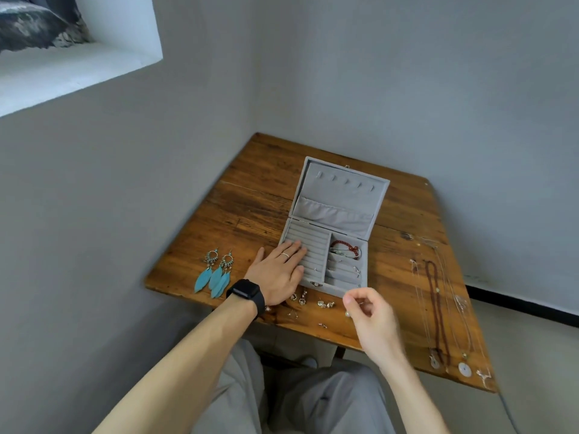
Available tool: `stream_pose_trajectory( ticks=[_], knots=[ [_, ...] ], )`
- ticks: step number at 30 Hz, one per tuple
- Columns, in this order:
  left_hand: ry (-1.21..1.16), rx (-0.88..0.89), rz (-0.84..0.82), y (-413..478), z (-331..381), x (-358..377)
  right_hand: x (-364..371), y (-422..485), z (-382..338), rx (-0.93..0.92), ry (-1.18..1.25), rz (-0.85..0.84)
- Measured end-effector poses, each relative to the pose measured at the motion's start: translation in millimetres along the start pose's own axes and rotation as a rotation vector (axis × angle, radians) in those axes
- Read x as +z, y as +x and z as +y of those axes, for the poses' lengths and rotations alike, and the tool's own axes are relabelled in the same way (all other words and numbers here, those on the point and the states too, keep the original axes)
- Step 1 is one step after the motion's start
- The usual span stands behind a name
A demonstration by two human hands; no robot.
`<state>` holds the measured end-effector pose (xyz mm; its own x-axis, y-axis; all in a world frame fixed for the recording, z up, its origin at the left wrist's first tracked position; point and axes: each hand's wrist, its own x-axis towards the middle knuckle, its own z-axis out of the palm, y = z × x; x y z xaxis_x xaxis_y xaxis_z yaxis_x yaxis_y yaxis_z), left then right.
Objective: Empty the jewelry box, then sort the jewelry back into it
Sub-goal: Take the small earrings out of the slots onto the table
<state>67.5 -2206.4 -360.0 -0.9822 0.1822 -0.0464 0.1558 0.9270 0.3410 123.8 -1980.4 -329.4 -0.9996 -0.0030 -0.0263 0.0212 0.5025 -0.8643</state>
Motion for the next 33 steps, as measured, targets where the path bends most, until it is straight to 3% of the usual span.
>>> stream_pose_trajectory(
  ticks=[4,10,16,20,27,33],
  knots=[
    [-0.003,0.033,-0.013,6,10,-16,-4,-31,39,0.029,0.044,0.102],
    [0.189,0.113,-0.038,18,41,-39,-8,-50,64,0.031,0.092,0.225],
    [0.338,0.199,0.077,19,45,-33,-7,-43,67,0.072,0.149,0.237],
    [0.342,0.163,0.096,21,52,-32,-7,-44,71,0.059,0.133,0.227],
    [0.103,-0.020,-0.025,25,51,-34,-9,-44,71,0.010,0.045,0.186],
    [-0.143,0.068,0.213,-27,77,-22,-13,-43,71,-0.075,-0.063,0.175]
  ],
)
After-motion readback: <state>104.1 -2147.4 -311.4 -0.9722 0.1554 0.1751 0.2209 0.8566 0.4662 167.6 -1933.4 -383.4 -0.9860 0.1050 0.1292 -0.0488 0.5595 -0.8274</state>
